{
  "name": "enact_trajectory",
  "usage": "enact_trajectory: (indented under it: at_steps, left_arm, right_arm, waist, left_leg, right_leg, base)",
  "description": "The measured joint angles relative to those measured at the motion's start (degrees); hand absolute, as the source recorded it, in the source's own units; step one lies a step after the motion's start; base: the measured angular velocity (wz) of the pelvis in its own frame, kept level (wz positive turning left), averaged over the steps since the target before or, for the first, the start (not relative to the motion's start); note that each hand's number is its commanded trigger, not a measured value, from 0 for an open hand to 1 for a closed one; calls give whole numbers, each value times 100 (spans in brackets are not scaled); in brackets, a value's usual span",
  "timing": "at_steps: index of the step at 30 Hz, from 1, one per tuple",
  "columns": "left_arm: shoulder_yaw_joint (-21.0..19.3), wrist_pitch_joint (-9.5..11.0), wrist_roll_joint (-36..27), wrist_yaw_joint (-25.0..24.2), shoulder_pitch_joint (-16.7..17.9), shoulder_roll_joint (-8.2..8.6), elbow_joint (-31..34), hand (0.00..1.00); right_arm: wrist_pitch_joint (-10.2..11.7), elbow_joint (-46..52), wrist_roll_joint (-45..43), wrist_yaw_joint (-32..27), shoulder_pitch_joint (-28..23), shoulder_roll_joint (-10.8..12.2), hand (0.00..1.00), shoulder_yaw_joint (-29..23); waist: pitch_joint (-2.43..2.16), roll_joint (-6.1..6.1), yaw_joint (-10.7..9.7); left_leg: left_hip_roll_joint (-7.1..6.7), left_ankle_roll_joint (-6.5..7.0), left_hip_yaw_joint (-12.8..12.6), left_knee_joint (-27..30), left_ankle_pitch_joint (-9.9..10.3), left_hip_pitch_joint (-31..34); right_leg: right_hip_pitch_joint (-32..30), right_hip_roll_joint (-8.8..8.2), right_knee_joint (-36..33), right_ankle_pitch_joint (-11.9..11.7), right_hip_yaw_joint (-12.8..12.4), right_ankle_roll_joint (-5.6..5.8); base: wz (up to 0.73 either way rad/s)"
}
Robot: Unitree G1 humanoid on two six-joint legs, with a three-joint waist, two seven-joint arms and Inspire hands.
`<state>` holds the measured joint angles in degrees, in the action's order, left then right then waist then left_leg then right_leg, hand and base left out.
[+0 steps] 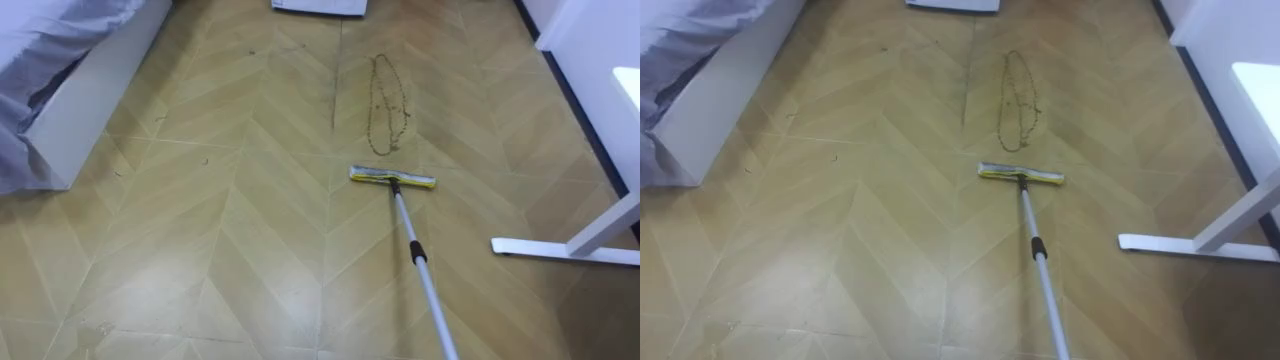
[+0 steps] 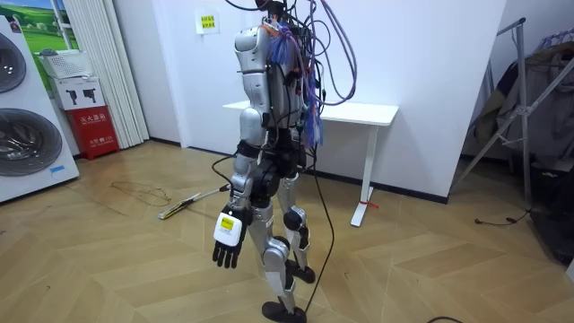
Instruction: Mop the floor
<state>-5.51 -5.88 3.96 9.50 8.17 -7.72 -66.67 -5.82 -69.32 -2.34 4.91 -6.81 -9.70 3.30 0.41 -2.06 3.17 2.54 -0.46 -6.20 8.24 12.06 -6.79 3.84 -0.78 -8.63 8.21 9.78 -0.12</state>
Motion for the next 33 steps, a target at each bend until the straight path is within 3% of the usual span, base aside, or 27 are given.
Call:
enact_trajectory:
  at_steps: [17, 26, 29, 33]
  left_arm:
    - [-5, -48, 7, -15, 59, -7, -25, 0]
    - [16, -418, 65, -17, 272, 1, -69, 0]
    - [15, -542, 65, -51, 194, 10, -123, 0]
    - [-6, -631, 75, -218, -30, -9, -250, 0]
  right_arm:
    - [-3, -40, -44, -127, -20, 31, 100, 1]
    - [-150, -248, -102, -181, 12, 56, 100, 47]
    - [-265, -289, 2, -177, 90, 62, 100, 45]
    - [-425, -502, 84, -166, 300, 50, 100, 32]
  waist:
    - [4, 35, -30]
    - [-9, 46, -135]
    - [-41, 47, -160]
    - [-34, 55, -158]
  left_leg:
    - [-1, 1, 6, -4, 3, -41]
    - [-9, 24, 8, 68, 74, 20]
    - [-29, 34, 26, 298, 127, 334]
    - [-42, 38, 75, 766, 273, 738]
  right_leg:
    - [34, 1, -4, 0, -12, 1]
    - [-58, -25, -136, 82, 27, 11]
    - [-386, -106, -451, 199, 85, 3]
    - [-748, -206, -928, 430, 174, -12]
  base:
    - [0]
    - [0]
    - [6]
    - [13]
